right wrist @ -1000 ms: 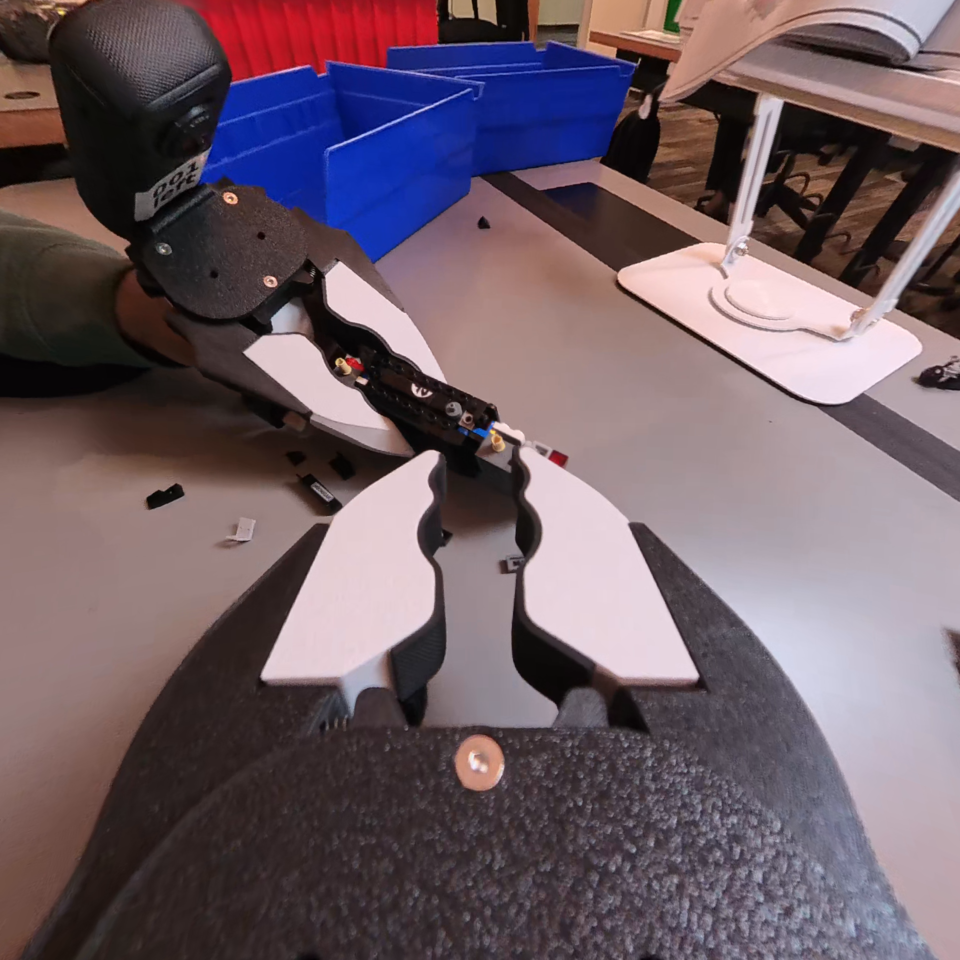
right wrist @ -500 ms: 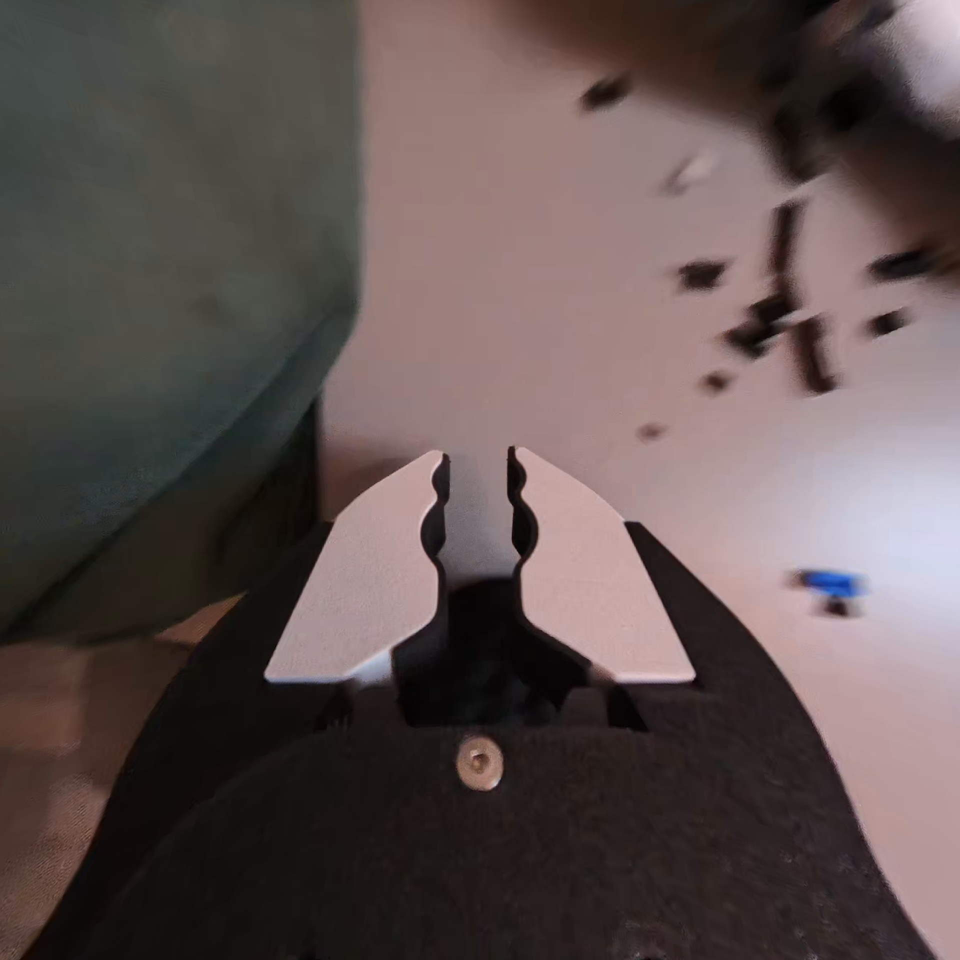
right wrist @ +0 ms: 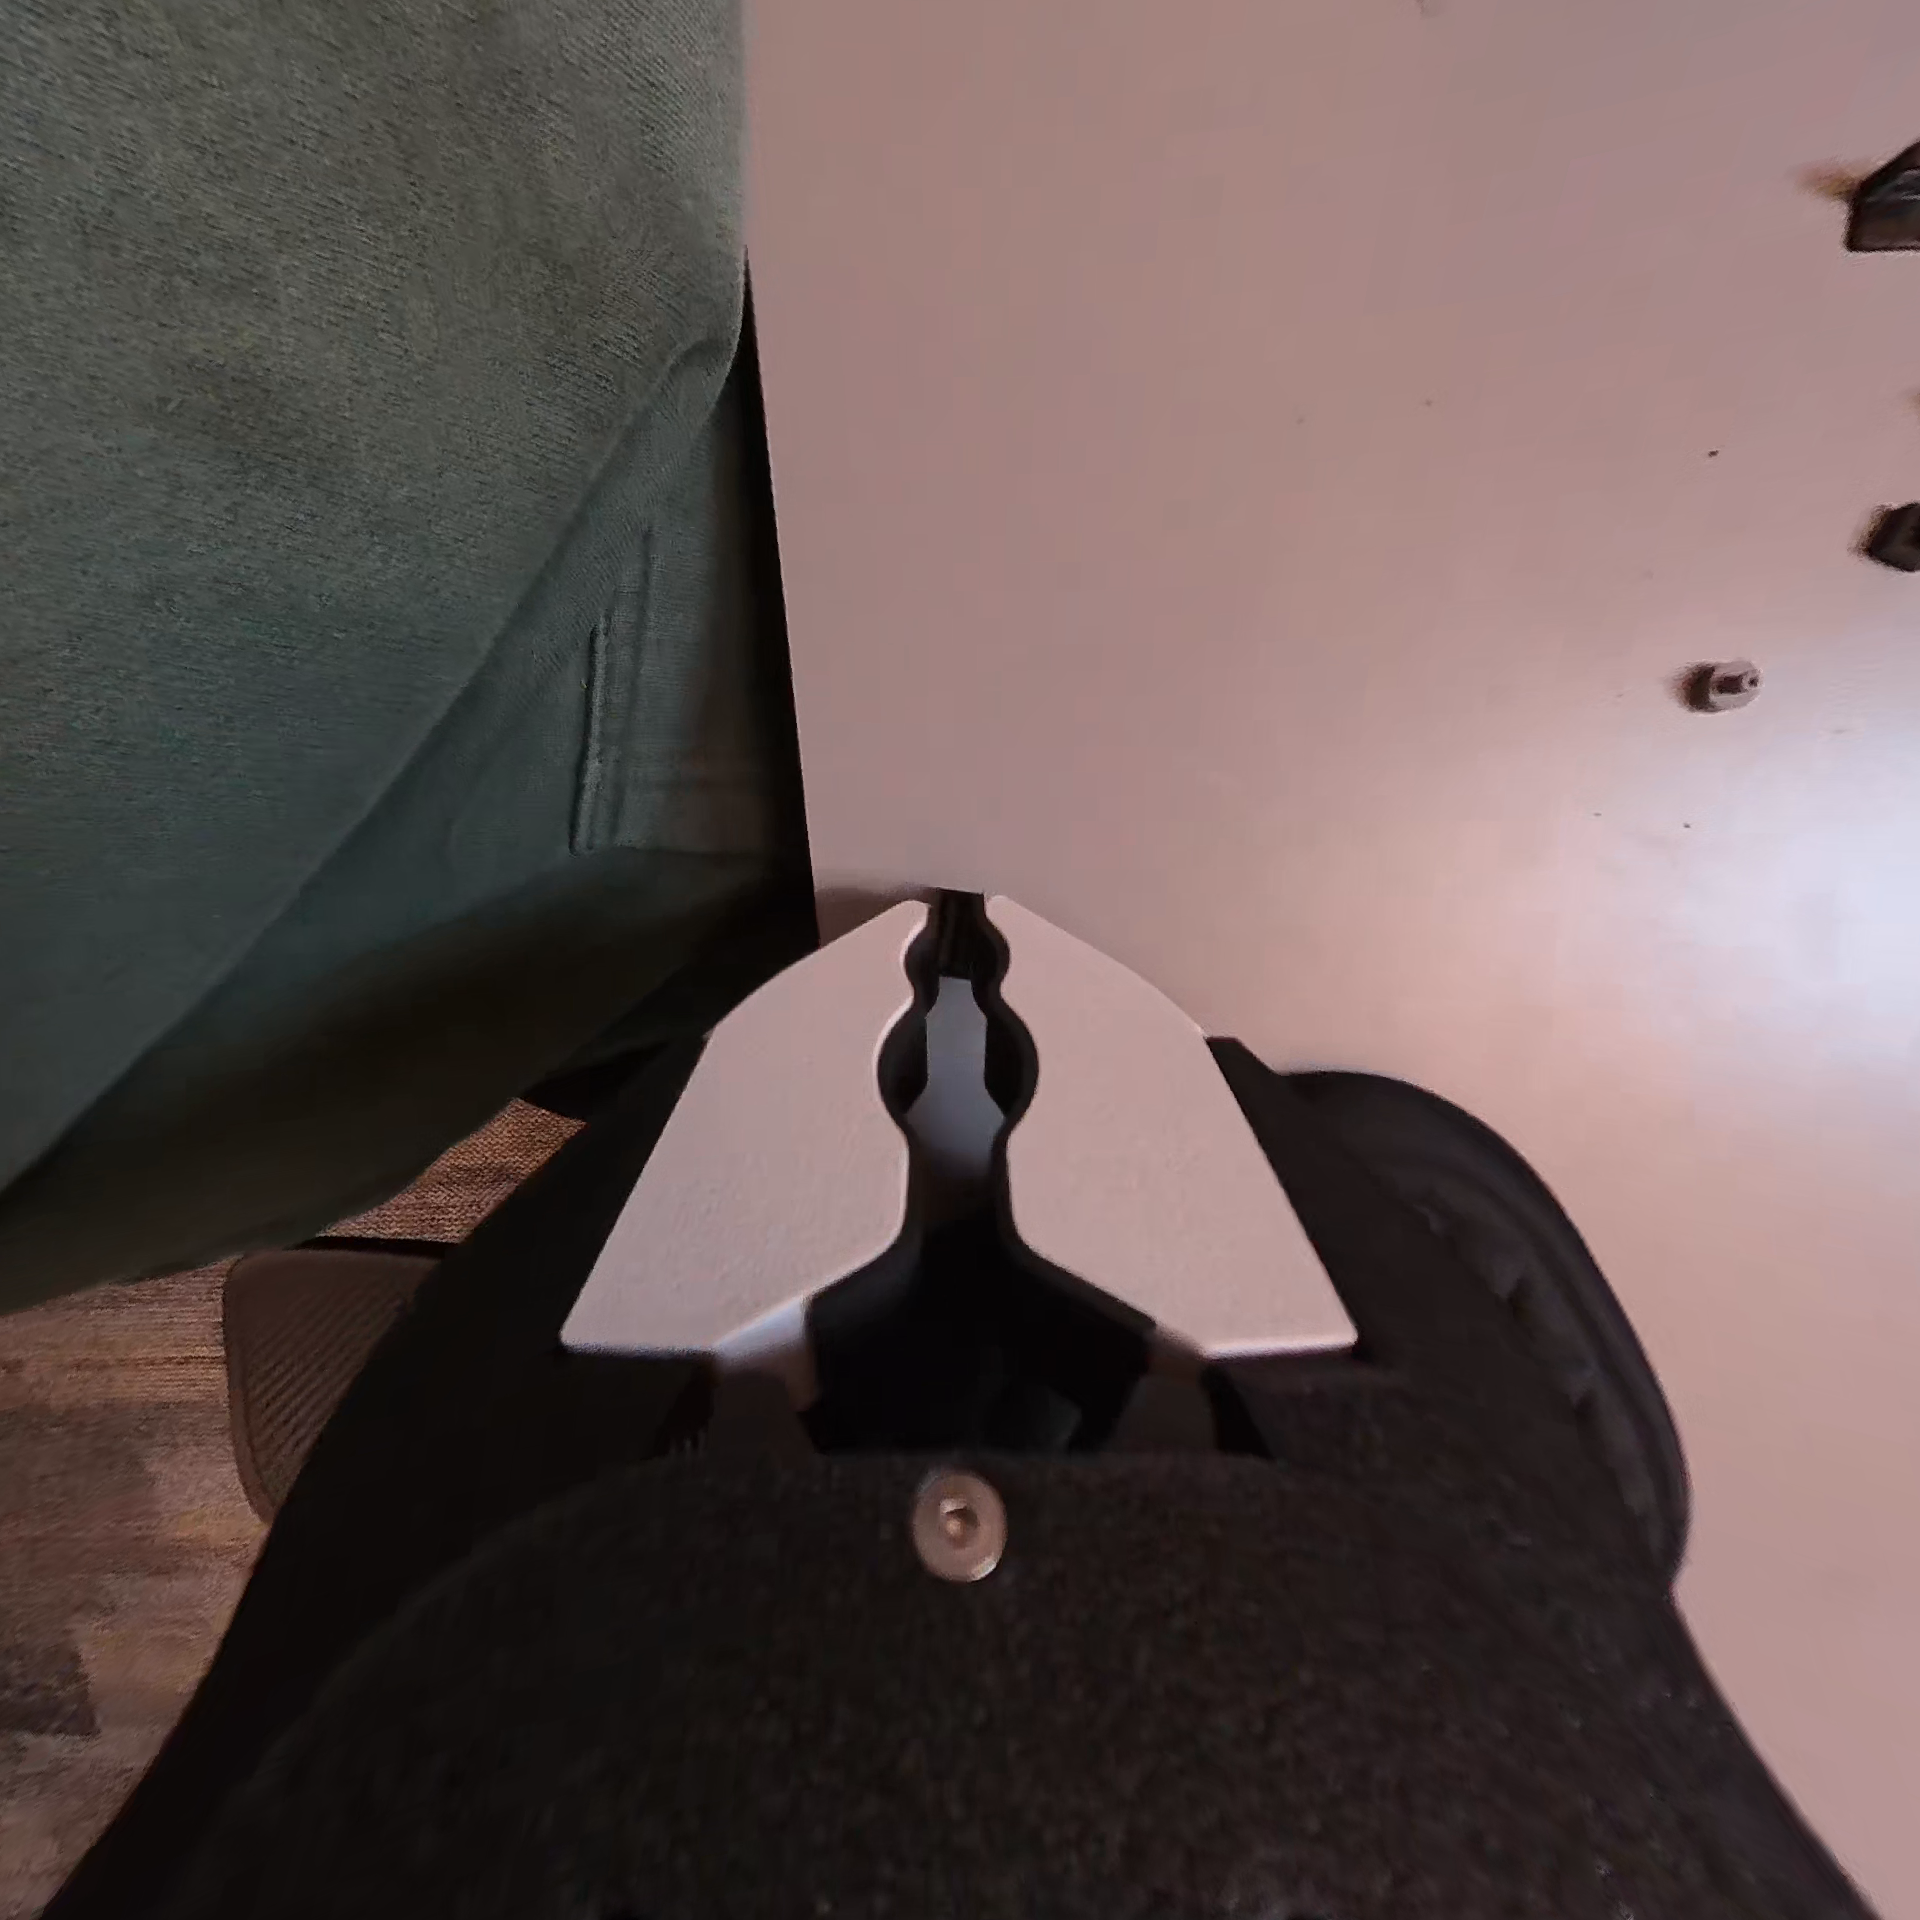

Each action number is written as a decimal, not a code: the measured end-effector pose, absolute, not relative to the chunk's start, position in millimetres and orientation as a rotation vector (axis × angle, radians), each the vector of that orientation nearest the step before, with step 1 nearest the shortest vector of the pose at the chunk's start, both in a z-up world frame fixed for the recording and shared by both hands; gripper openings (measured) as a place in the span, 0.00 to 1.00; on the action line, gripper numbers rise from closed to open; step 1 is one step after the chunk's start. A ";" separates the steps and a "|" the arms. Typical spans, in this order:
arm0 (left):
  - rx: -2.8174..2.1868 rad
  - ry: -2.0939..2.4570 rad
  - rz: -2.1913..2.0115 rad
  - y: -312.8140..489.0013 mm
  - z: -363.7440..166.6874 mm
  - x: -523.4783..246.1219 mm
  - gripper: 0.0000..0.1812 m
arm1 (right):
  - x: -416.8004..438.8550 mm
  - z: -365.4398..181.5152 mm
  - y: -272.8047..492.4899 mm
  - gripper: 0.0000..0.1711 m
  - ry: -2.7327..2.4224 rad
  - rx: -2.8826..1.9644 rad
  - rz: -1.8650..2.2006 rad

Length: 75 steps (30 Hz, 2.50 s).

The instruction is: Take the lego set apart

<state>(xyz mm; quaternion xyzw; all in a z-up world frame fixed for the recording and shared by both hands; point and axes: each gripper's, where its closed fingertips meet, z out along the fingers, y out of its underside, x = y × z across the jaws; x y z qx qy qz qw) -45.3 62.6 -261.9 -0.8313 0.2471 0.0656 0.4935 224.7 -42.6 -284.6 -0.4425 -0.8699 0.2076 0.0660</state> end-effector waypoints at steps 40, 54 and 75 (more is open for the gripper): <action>-2.006 0.639 0.159 59.8 -262.9 -44.6 0.18 | 41.3 -267.6 -17.6 0.19 -2.327 -1.077 0.798; -1.999 0.658 0.123 58.7 -262.7 -43.2 0.18 | -23.1 -219.7 49.4 0.23 -2.063 -0.954 0.635; -1.899 0.766 0.214 58.6 -253.4 -52.6 0.17 | -41.0 -228.6 59.8 0.19 -2.099 -0.940 0.815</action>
